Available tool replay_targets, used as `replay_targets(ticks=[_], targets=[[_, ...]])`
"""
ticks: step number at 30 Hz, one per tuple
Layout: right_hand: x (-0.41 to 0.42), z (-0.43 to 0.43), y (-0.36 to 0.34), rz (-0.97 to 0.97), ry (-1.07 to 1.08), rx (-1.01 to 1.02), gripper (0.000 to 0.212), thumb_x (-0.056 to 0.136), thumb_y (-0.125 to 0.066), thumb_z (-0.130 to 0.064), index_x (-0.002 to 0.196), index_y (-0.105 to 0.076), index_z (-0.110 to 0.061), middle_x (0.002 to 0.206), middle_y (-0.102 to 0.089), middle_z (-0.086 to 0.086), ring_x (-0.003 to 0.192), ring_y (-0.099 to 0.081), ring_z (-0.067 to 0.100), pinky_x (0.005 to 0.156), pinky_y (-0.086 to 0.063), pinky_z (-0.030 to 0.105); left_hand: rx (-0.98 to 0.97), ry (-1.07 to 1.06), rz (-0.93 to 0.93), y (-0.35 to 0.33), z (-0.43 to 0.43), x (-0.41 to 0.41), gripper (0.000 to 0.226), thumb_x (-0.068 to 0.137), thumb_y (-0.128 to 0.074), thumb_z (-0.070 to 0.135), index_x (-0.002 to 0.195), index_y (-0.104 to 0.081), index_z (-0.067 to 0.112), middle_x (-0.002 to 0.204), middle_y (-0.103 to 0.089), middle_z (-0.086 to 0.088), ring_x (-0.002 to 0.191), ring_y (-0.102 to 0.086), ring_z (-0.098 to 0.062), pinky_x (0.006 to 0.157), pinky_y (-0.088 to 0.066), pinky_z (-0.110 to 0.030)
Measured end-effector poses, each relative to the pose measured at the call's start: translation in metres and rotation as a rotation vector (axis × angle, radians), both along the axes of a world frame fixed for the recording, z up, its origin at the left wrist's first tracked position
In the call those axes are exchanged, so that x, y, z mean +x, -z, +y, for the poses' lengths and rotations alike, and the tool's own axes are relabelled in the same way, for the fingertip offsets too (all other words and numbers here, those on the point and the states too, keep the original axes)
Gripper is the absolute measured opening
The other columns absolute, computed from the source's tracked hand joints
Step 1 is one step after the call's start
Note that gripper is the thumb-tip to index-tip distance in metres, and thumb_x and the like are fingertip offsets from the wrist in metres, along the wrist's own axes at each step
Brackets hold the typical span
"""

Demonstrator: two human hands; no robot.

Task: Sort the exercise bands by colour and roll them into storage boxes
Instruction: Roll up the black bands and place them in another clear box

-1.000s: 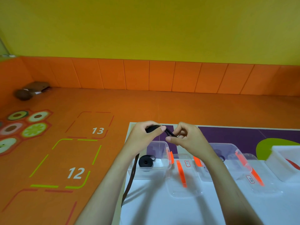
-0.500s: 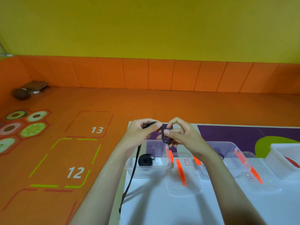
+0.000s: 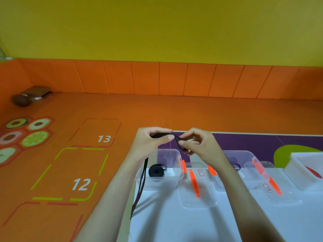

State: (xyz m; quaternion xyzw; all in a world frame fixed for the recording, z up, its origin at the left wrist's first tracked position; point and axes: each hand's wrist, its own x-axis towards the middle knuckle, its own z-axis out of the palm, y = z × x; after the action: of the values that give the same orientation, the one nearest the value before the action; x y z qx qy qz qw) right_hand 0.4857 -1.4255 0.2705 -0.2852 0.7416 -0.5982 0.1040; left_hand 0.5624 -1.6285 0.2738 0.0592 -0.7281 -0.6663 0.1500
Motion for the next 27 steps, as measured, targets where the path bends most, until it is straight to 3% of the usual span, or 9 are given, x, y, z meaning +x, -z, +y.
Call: replay_targets(ticks=[2,5,10,12,15,18,22,24,27], targets=[[0.002,-0.001,-0.002,-0.017,-0.016,0.035,0.014,0.092,-0.079,-0.015,0.098,-0.069,-0.007,0.085,-0.078,0.007,0.073,-0.077,0.029,0.065,-0.061,0.047,0.046,-0.019,-0.007,0.000,0.002,0.000,0.021,0.085,-0.087,0.010,0.105,-0.083,0.013,0.099,-0.082,0.003,0.095,-0.077,-0.007,0.076,-0.053,-0.011],[0.005,-0.005,-0.004,0.019,0.000,0.108,0.019,0.088,-0.084,-0.021,0.093,-0.068,-0.012,0.088,-0.078,0.002,0.075,-0.078,0.026,0.067,-0.061,0.047,0.065,-0.039,-0.019,0.002,0.002,-0.002,0.020,0.083,-0.088,0.011,0.102,-0.084,0.016,0.098,-0.082,0.003,0.095,-0.077,-0.008,0.076,-0.053,-0.012],[0.002,-0.016,0.008,0.562,0.273,0.475,0.019,0.084,-0.080,-0.038,0.082,-0.065,-0.027,0.072,-0.069,-0.013,0.070,-0.066,0.013,0.063,-0.051,0.034,0.025,-0.090,-0.015,0.009,0.009,-0.008,0.020,0.080,-0.090,0.007,0.099,-0.084,0.012,0.096,-0.082,0.002,0.096,-0.077,-0.011,0.080,-0.054,-0.015],[0.002,-0.020,0.009,0.608,0.347,0.543,0.014,0.086,-0.077,-0.040,0.087,-0.069,-0.029,0.078,-0.073,-0.013,0.079,-0.068,0.015,0.064,-0.051,0.033,0.018,-0.112,-0.022,0.012,0.011,-0.009,0.020,0.080,-0.090,0.006,0.098,-0.084,0.013,0.096,-0.082,0.002,0.095,-0.078,-0.012,0.082,-0.057,-0.017],[0.003,-0.024,0.008,0.555,0.397,0.597,0.014,0.086,-0.076,-0.044,0.093,-0.074,-0.031,0.089,-0.075,-0.012,0.088,-0.068,0.014,0.068,-0.050,0.032,0.005,-0.134,-0.032,0.016,0.014,-0.011,0.020,0.079,-0.089,0.003,0.096,-0.084,0.011,0.094,-0.082,0.002,0.092,-0.078,-0.013,0.079,-0.057,-0.017],[0.003,-0.030,0.009,0.507,0.441,0.637,0.012,0.085,-0.078,-0.042,0.087,-0.074,-0.031,0.084,-0.064,-0.010,0.085,-0.061,0.015,0.064,-0.041,0.031,-0.009,-0.154,-0.019,0.020,0.016,-0.013,0.019,0.079,-0.089,0.003,0.095,-0.085,0.012,0.092,-0.082,0.002,0.089,-0.077,-0.014,0.075,-0.055,-0.015],[-0.002,-0.029,0.010,0.210,0.355,0.346,0.016,0.081,-0.081,-0.019,0.072,-0.067,-0.020,0.064,-0.072,-0.008,0.066,-0.069,0.012,0.063,-0.054,0.031,-0.016,-0.159,0.018,0.020,0.015,-0.015,0.017,0.082,-0.088,0.006,0.097,-0.085,0.013,0.093,-0.082,0.006,0.092,-0.077,-0.009,0.077,-0.054,-0.015],[-0.001,-0.026,0.006,0.052,0.311,0.186,0.010,0.083,-0.078,-0.009,0.081,-0.070,-0.014,0.065,-0.075,-0.002,0.065,-0.074,0.017,0.066,-0.061,0.033,-0.052,-0.128,0.036,0.020,0.014,-0.013,0.017,0.089,-0.083,0.008,0.103,-0.084,0.017,0.097,-0.082,0.011,0.098,-0.076,-0.004,0.082,-0.052,-0.013],[0.000,-0.023,0.002,-0.281,0.223,-0.043,0.022,0.088,-0.077,-0.001,0.109,-0.074,-0.010,0.076,-0.078,0.007,0.070,-0.076,0.021,0.067,-0.064,0.031,-0.079,-0.039,0.026,0.021,0.014,-0.008,0.023,0.101,-0.068,0.010,0.121,-0.078,0.017,0.107,-0.078,0.015,0.108,-0.069,-0.007,0.079,-0.048,-0.004]])
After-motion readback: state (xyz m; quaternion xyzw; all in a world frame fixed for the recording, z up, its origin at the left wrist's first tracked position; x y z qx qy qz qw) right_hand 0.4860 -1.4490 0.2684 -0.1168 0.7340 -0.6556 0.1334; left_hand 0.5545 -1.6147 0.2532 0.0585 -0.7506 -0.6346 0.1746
